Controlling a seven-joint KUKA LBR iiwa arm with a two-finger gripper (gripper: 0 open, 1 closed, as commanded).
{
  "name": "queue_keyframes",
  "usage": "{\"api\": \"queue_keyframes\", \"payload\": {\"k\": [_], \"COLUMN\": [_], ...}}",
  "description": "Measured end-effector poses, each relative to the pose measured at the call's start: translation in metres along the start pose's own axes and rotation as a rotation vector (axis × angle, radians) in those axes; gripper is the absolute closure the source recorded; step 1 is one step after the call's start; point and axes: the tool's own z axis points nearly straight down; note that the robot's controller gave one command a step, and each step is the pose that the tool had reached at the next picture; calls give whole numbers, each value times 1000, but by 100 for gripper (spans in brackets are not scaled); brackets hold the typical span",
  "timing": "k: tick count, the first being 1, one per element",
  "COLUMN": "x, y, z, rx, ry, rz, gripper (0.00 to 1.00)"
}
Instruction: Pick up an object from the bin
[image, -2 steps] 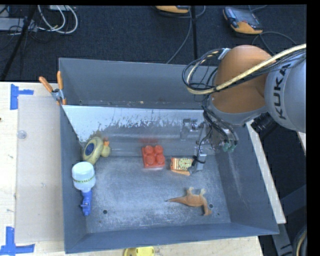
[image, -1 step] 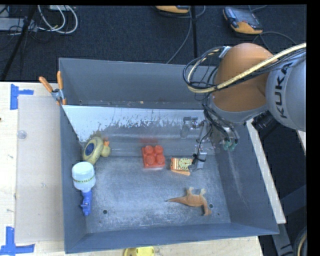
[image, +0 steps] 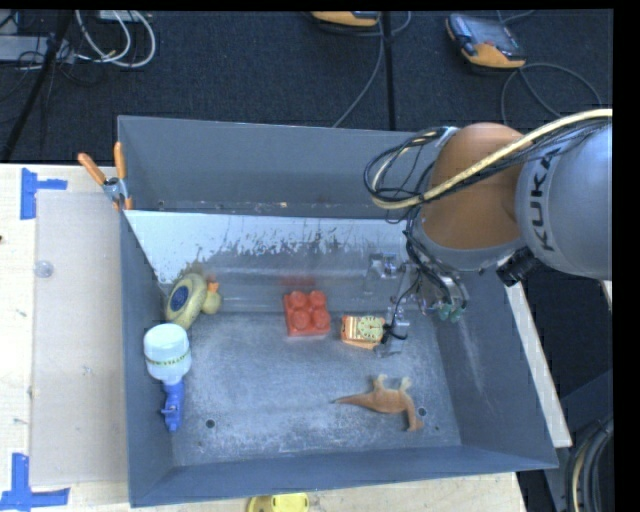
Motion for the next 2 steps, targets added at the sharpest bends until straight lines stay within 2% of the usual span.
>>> {"api": "queue_keyframes", "payload": {"k": [1, 2], "x": [4, -16], "y": [-40, -31], "z": [16, 57], "rx": [-1, -1], "ry": [8, 0], "rz": [-52, 158], "gripper": [0, 0]}}
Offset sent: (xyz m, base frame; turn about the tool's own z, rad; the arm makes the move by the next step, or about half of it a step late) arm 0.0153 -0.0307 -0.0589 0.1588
